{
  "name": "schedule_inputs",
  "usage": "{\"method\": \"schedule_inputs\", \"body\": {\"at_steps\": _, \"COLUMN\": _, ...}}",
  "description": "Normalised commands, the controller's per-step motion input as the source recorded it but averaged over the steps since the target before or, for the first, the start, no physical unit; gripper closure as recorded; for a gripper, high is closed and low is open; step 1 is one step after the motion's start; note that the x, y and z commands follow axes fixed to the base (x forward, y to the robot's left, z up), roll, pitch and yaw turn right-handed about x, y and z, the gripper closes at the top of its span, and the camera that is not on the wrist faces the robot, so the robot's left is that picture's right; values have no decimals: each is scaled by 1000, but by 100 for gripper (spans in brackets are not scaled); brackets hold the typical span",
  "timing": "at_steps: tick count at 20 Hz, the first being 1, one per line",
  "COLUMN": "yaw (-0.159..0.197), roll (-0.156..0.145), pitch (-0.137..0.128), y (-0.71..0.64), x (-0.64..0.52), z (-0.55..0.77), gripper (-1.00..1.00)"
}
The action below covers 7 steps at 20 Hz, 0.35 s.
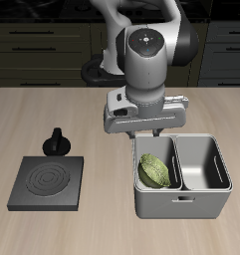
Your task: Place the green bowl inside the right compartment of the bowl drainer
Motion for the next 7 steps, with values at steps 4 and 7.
{"method": "schedule_inputs", "body": {"at_steps": 4, "yaw": 0, "roll": 91, "pitch": -10, "y": 253, "x": -359, "z": 27, "gripper": -100}}
{"method": "schedule_inputs", "body": {"at_steps": 7, "yaw": 31, "roll": 88, "pitch": -82, "y": 378, "x": -582, "z": 299, "gripper": -100}}
